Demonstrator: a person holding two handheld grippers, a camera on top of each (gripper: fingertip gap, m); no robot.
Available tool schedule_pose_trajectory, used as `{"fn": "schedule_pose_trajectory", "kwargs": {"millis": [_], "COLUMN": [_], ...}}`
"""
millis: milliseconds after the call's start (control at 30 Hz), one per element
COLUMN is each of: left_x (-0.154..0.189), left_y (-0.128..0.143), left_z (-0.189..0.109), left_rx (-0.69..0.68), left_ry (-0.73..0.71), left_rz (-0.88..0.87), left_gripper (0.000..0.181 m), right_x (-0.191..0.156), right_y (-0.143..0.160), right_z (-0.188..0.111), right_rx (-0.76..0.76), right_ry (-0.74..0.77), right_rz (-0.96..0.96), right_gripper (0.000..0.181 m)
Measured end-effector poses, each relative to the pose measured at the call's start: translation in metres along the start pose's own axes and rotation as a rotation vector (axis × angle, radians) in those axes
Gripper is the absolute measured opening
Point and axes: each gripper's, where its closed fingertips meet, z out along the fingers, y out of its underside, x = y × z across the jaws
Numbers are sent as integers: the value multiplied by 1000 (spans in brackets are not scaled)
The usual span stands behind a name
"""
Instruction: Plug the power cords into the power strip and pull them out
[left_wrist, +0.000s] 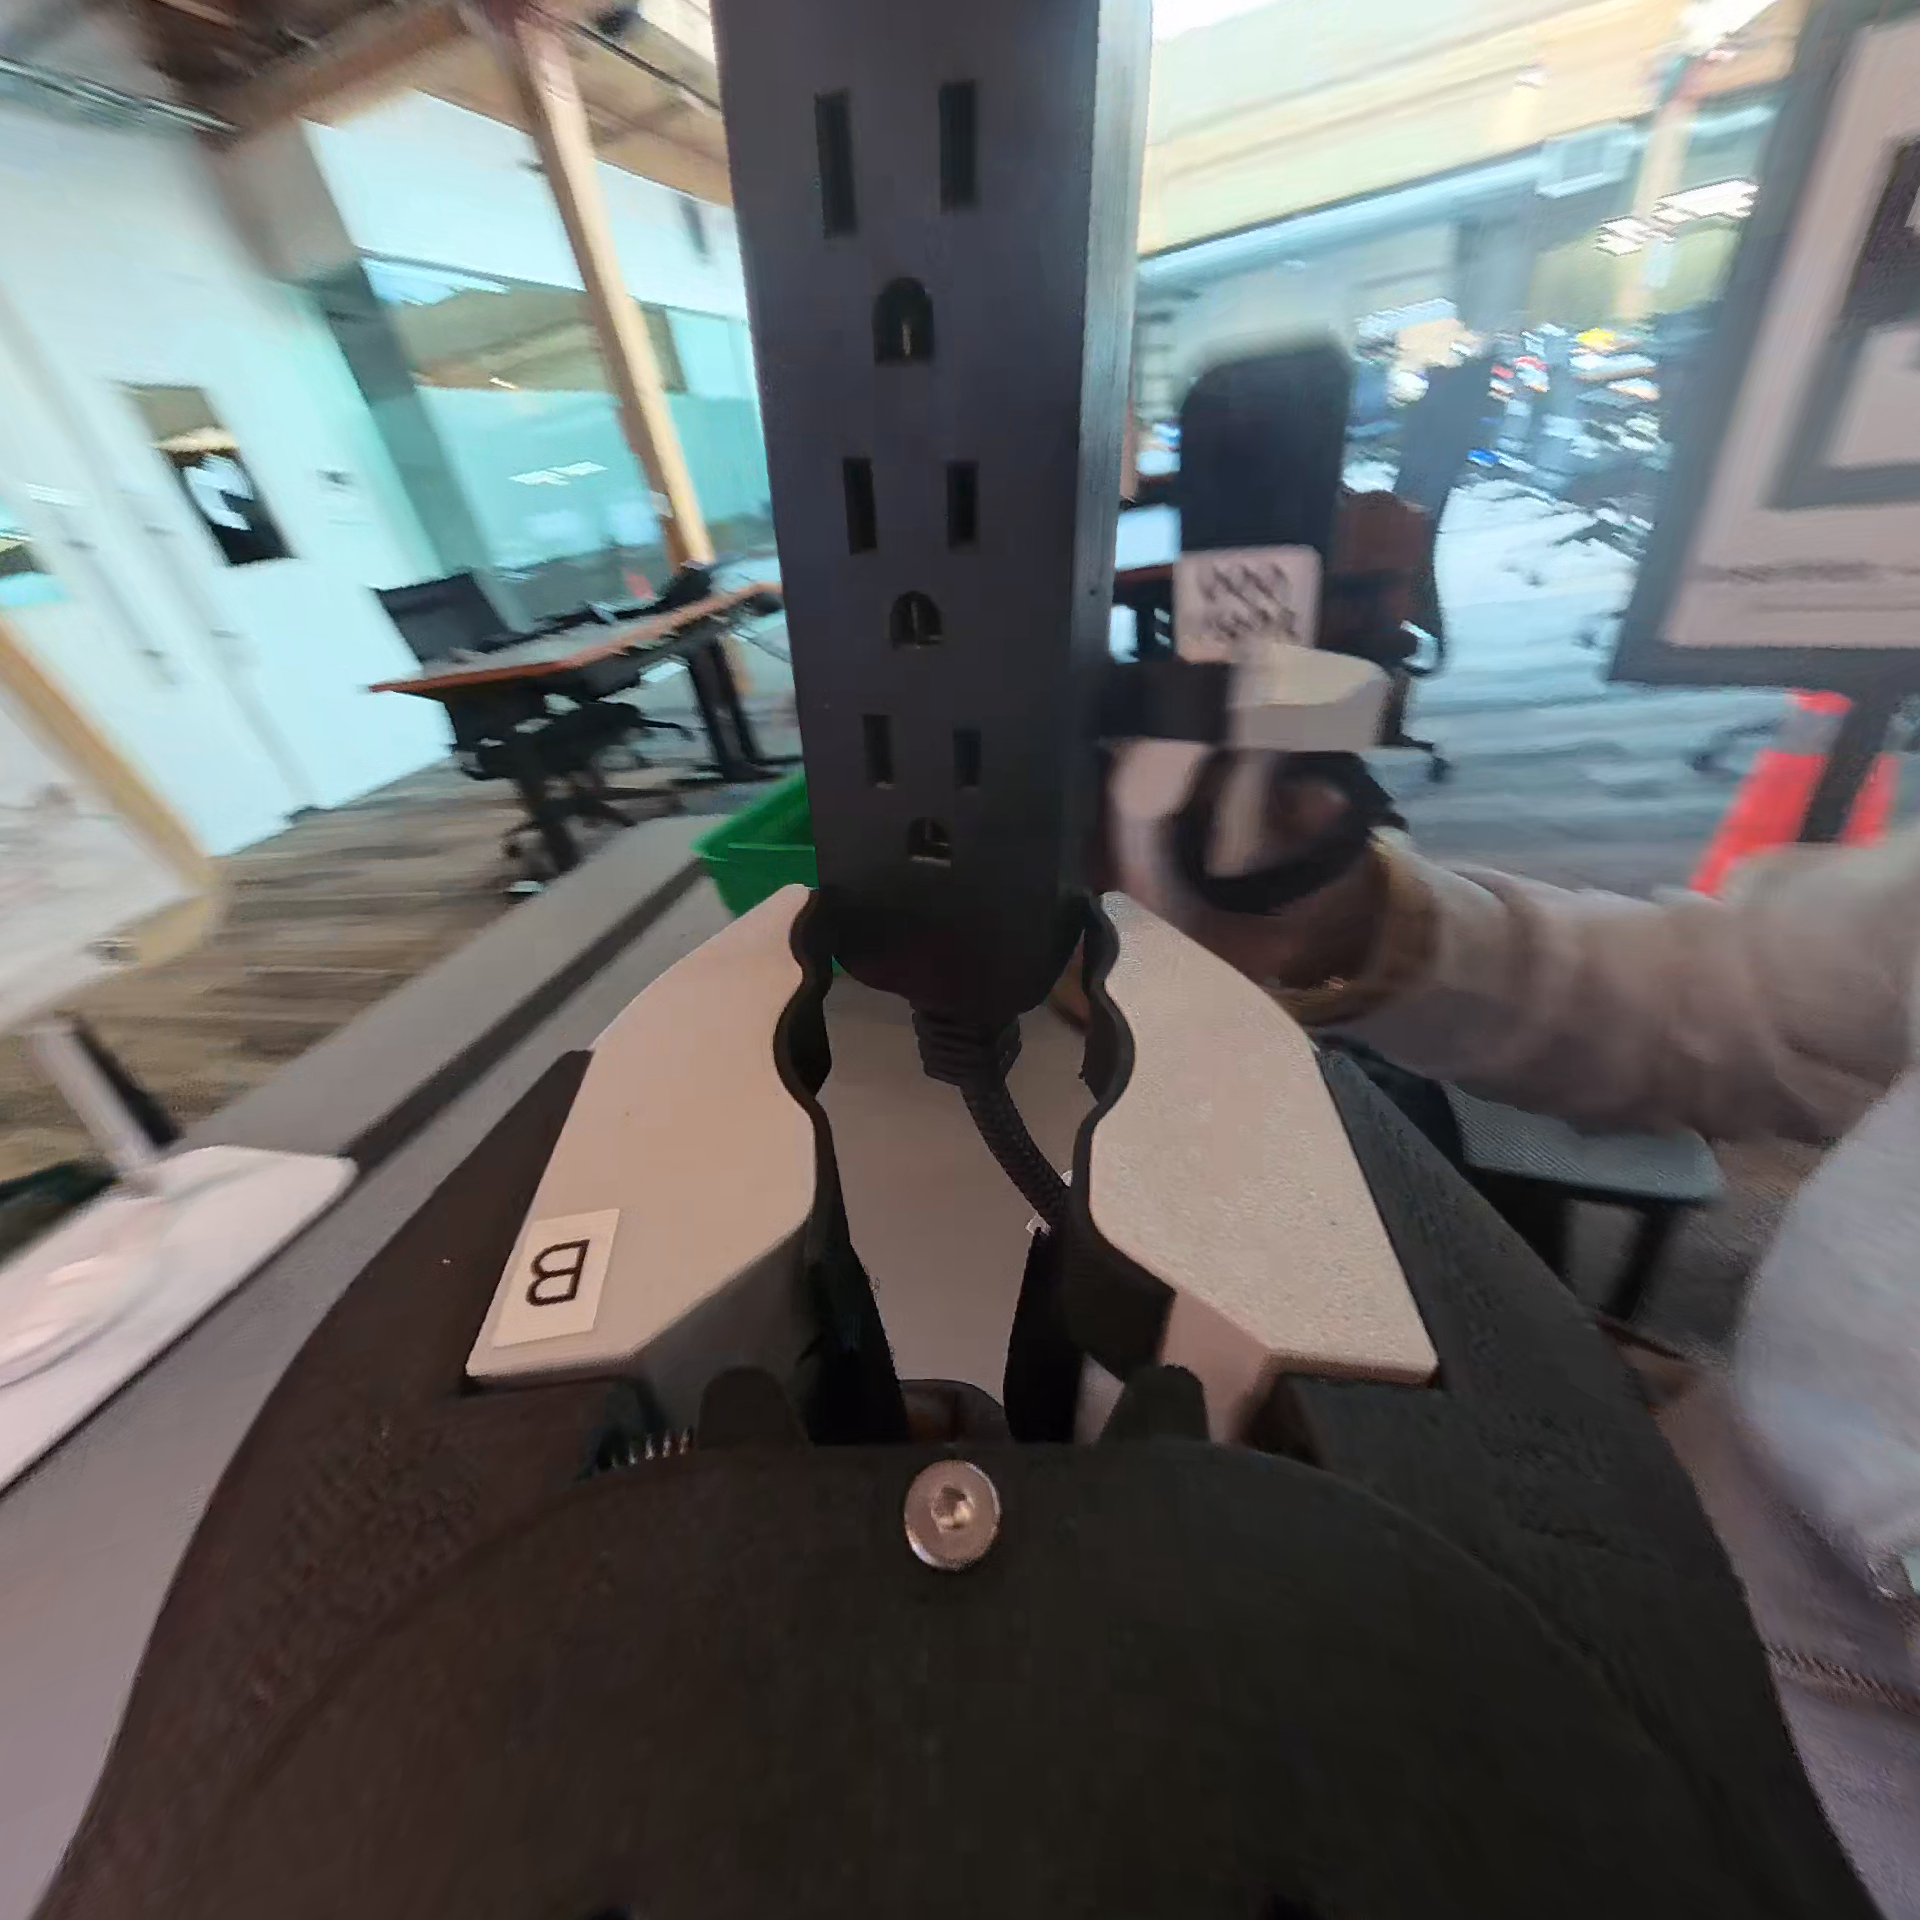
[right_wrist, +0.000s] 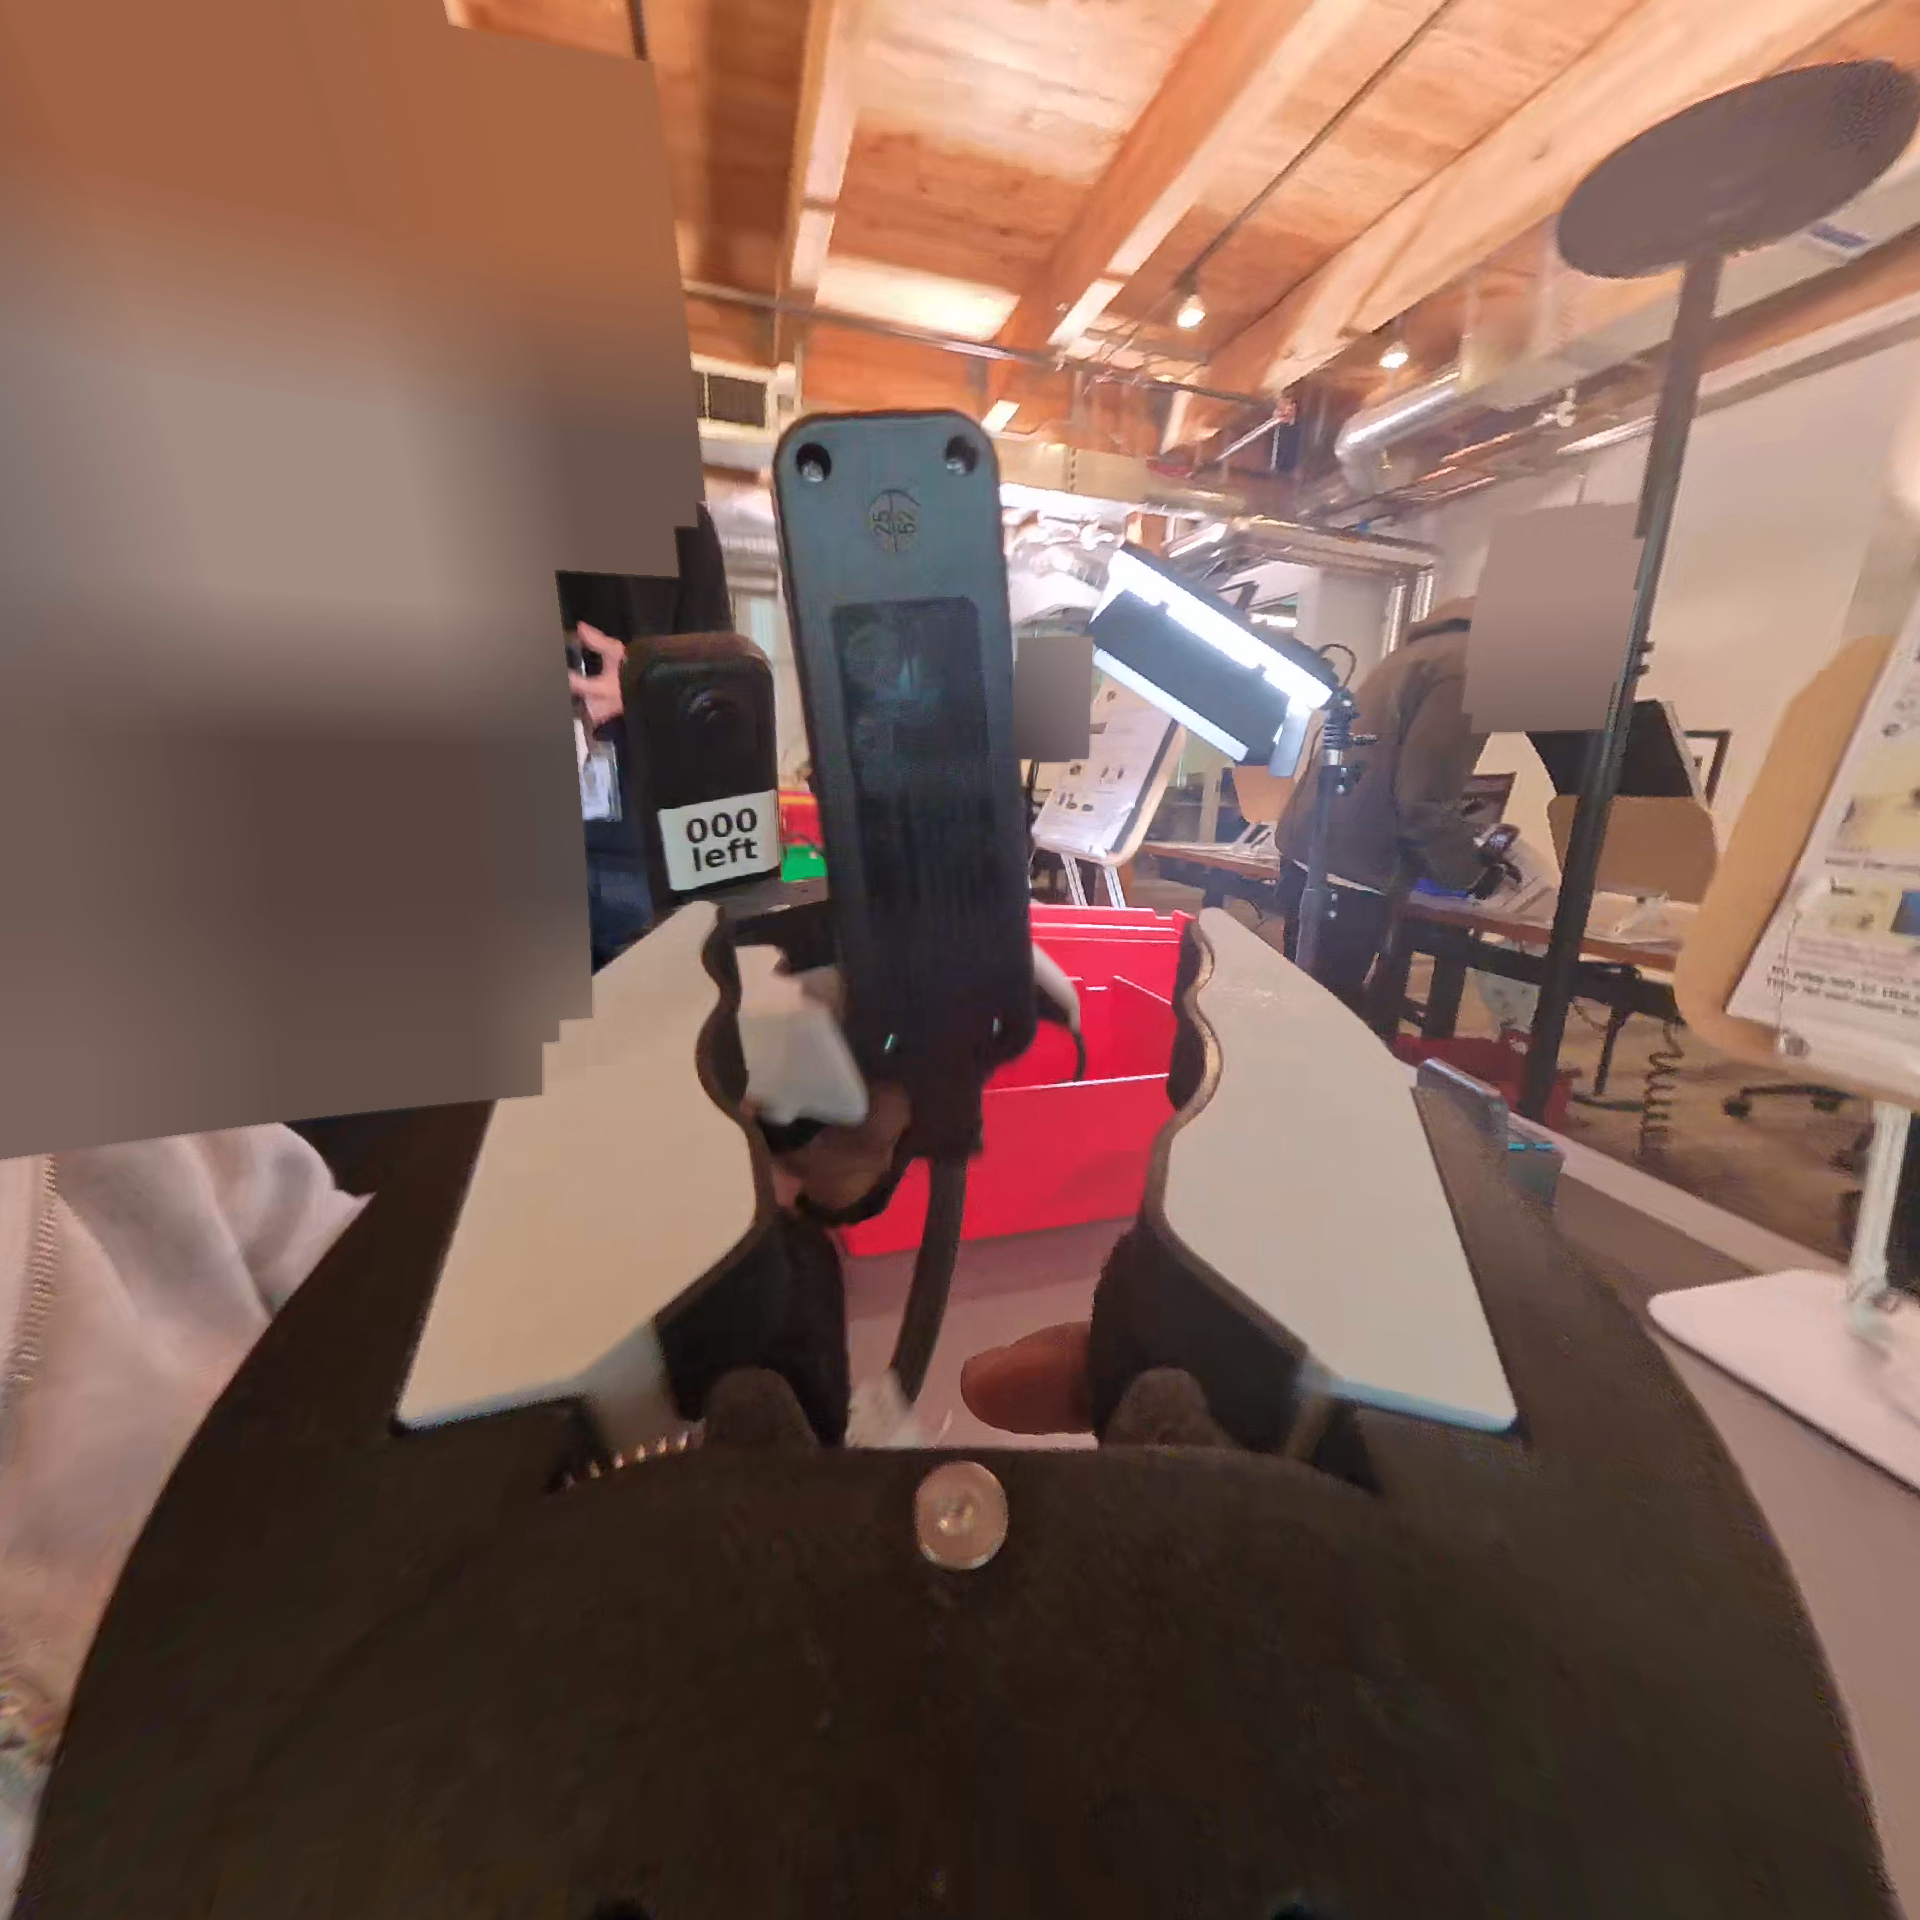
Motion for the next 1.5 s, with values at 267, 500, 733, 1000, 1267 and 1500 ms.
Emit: {"fn": "schedule_pose_trajectory", "kwargs": {"millis": [267,500,733,1000,1267,1500], "left_x": [-8,-12,1,51,-17,-75], "left_y": [5,-23,-10,0,1,41], "left_z": [-14,-17,-13,-35,-63,-82], "left_rx": [120,183,47,40,244,242], "left_ry": [-22,-268,-86,238,-47,-298], "left_rz": [-86,122,354,639,195,-38], "left_gripper": [62,70,28,27,53,54], "right_x": [14,33,5,-19,57,83], "right_y": [10,24,45,74,51,164], "right_z": [4,0,-6,-21,-30,-54], "right_rx": [-119,-273,-240,-347,-550,-916], "right_ry": [232,529,192,-206,429,232], "right_rz": [-724,-1358,-1137,-775,-1793,-1695], "right_gripper": [45,45,46,44,28,28]}}
